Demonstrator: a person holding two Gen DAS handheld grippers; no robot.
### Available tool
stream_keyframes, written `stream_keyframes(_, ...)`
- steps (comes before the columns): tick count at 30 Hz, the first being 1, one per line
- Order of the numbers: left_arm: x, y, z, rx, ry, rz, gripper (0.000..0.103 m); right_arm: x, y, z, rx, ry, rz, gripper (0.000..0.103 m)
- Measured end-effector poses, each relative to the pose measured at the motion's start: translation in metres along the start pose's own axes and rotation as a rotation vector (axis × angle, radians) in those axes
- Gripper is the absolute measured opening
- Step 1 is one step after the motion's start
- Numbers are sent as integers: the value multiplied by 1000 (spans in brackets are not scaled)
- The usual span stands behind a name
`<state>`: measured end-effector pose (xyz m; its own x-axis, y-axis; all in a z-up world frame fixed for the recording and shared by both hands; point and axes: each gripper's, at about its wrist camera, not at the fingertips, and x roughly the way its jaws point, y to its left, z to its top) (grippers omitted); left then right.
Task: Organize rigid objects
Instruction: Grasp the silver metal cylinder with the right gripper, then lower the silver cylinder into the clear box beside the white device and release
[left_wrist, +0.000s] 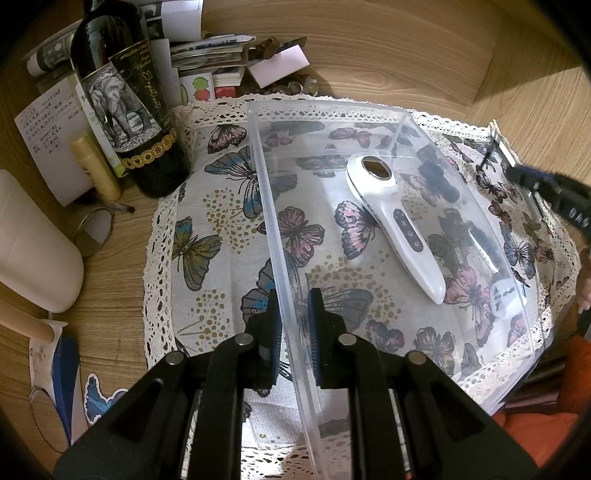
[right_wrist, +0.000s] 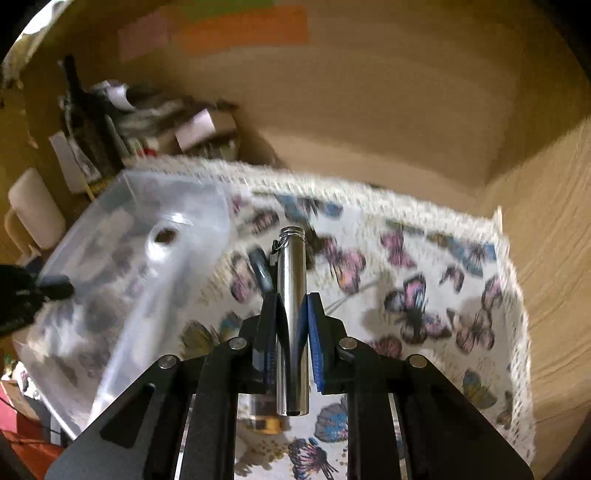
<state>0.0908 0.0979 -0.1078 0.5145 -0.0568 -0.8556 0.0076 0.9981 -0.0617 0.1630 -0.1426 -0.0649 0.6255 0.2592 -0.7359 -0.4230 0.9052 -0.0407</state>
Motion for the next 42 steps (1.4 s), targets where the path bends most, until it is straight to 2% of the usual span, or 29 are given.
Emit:
stream_keyframes(8,-1,0,0,-4,-6,-7,14,-26,29,25,-67,-115,50,14)
stream_keyframes(15,-1,0,0,-5,-9,-11,14,-26,63,31,-119,-135,130,14)
stream_keyframes(24,-2,1,-1,-4,-13,-17,14,3,100,30,-174,-50,206,14)
stream_keyframes(42,-2,2,-3,-3,-19,-29,14,52,143,18,-271,145,229,15)
